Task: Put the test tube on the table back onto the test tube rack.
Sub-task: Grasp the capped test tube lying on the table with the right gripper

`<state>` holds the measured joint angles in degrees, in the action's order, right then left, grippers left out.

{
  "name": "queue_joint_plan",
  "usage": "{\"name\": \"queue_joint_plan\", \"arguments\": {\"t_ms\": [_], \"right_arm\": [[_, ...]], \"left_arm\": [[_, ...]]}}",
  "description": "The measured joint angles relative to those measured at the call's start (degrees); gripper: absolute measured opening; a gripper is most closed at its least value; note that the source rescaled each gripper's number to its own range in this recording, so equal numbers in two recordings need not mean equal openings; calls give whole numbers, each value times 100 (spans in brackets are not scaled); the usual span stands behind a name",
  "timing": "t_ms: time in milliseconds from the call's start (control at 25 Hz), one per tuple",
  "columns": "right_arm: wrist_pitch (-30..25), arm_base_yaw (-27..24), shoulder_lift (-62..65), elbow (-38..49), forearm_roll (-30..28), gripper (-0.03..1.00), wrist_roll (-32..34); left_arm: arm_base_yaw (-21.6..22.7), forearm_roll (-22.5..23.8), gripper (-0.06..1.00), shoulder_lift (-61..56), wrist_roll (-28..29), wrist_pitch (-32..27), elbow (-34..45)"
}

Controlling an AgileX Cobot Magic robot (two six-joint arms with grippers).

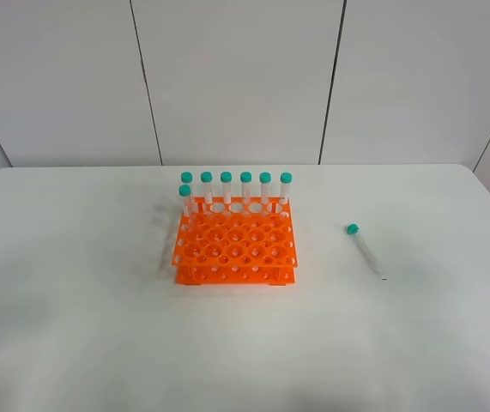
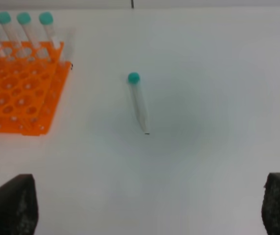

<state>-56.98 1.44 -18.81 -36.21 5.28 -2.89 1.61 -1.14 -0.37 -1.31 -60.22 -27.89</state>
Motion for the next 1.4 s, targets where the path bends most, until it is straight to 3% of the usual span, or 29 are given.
{"name": "queue_joint_plan", "arguments": {"t_ms": [440, 680, 880, 1400], "right_arm": [[254, 0, -4932, -1623, -5, 100, -344], [152, 0, -7277, -2969, 70, 100, -511], [124, 158, -8301, -3622, 171, 100, -751], [970, 510, -9198, -3693, 83, 100, -775]], "left_arm": [[0, 0, 100, 0, 0, 0, 0], [0, 0, 100, 0, 0, 0, 0], [0, 0, 100, 0, 0, 2, 0], [0, 0, 100, 0, 0, 2, 0]]}}
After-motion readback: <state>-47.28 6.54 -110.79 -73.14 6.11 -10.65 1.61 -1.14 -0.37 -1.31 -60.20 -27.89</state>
